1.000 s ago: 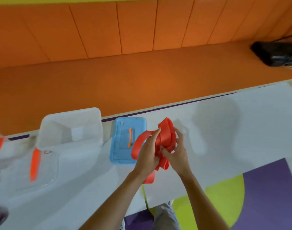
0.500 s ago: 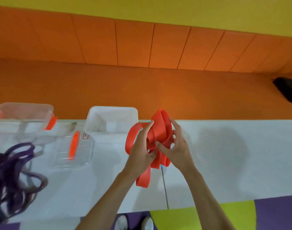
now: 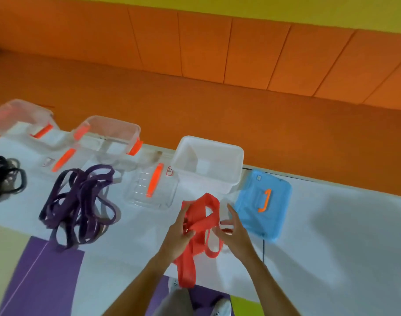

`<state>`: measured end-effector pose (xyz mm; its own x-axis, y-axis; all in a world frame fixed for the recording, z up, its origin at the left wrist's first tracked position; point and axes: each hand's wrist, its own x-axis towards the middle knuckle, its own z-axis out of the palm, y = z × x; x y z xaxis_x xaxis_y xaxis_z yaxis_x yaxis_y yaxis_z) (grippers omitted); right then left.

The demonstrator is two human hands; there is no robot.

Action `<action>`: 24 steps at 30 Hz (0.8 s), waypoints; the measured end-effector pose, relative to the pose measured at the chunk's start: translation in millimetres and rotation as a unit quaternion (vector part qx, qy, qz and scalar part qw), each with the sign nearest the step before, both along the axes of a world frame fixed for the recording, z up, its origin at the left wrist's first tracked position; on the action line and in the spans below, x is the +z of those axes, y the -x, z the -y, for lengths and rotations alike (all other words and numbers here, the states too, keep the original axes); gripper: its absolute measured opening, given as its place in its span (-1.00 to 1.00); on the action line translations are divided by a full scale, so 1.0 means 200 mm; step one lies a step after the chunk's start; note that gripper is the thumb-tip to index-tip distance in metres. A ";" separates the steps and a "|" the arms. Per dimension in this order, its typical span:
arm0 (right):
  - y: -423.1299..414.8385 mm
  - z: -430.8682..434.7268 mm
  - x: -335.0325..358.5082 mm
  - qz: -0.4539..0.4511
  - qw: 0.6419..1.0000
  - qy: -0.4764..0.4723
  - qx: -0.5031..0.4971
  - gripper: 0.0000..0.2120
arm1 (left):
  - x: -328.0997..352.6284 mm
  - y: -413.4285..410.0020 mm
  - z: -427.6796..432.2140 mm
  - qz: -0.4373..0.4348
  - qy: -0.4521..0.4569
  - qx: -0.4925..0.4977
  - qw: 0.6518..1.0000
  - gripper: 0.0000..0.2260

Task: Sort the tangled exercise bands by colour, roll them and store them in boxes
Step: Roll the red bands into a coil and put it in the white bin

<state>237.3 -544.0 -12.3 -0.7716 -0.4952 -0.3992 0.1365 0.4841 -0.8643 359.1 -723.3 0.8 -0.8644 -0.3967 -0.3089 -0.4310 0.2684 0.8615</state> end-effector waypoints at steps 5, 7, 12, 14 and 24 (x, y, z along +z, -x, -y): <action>-0.04 0.03 -0.06 0.042 0.996 -0.062 0.050 -0.39 | -0.11 0.02 0.16 0.075 -0.032 0.022 0.996 -0.32; -0.07 0.06 -0.05 0.032 0.995 -0.069 0.061 -0.52 | -0.15 0.03 0.22 0.086 -0.043 0.038 0.995 -0.33; -0.17 0.21 0.00 0.095 0.978 -0.096 0.159 -0.35 | -0.23 0.07 0.34 0.099 -0.071 0.057 0.991 -0.46; -0.18 0.28 0.04 0.121 0.964 -0.116 0.208 -0.20 | -0.22 0.10 0.36 0.106 -0.090 0.042 0.989 -0.48; -0.15 0.45 0.20 0.194 0.976 0.005 0.099 -0.44 | -0.09 0.22 0.46 0.144 -0.351 0.068 0.923 -0.53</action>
<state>267.9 -634.1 27.4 -0.4530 -0.6248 -0.6359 0.3589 0.5251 -0.7716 315.8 -815.6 -17.0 -0.6636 -0.1110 -0.7398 -0.6575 -0.3853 0.6475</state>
